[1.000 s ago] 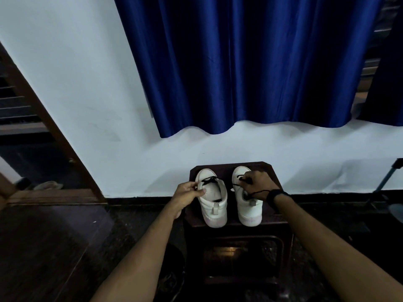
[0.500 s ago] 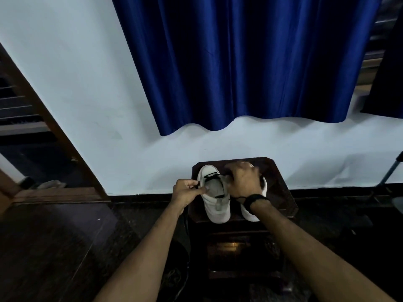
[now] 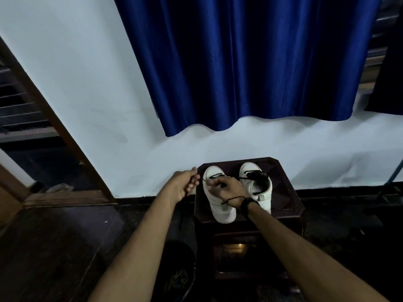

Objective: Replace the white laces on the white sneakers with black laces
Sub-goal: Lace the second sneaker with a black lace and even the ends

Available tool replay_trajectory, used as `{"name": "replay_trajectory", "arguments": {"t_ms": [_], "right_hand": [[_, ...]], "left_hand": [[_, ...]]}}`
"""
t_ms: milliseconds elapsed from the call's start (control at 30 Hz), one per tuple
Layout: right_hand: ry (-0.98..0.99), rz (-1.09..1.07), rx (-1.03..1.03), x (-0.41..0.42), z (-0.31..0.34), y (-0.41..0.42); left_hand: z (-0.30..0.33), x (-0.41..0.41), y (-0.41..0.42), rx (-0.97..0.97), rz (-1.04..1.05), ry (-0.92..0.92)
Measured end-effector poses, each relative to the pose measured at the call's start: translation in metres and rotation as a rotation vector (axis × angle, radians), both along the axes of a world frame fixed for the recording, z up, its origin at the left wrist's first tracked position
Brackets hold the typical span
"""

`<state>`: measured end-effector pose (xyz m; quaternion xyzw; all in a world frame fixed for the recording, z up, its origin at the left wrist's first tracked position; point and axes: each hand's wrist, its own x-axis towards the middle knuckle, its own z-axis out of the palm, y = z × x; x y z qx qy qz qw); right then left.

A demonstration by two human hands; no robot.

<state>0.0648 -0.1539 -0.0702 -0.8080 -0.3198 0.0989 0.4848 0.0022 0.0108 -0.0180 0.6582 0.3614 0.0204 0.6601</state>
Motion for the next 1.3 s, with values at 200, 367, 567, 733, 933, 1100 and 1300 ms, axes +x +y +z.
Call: {"name": "replay_trajectory", "arguments": {"t_ms": [200, 367, 567, 733, 933, 1100, 1300], "right_hand": [[0.229, 0.229, 0.221, -0.018, 0.016, 0.011], [0.345, 0.400, 0.182, -0.019, 0.009, -0.001], [0.340, 0.336, 0.169, -0.011, 0.012, -0.019], [0.072, 0.165, -0.002, 0.007, 0.018, -0.036], [-0.360, -0.065, -0.166, 0.003, 0.027, -0.021], [-0.225, -0.160, -0.061, 0.019, 0.018, -0.037], [-0.208, -0.289, -0.154, 0.032, 0.005, -0.031]], "left_hand": [[0.019, 0.010, -0.017, -0.336, 0.140, -0.210], [0.010, 0.008, -0.023, -0.535, 0.233, -0.338], [0.001, 0.006, -0.011, -0.451, 0.383, -0.347], [-0.019, -0.005, 0.002, 0.544, 0.376, 0.206], [0.002, 0.011, -0.060, 0.417, -0.450, -0.184], [-0.015, 0.018, -0.045, 0.616, -0.574, -0.018], [-0.027, 0.023, -0.034, 0.835, -0.172, -0.108]]}}
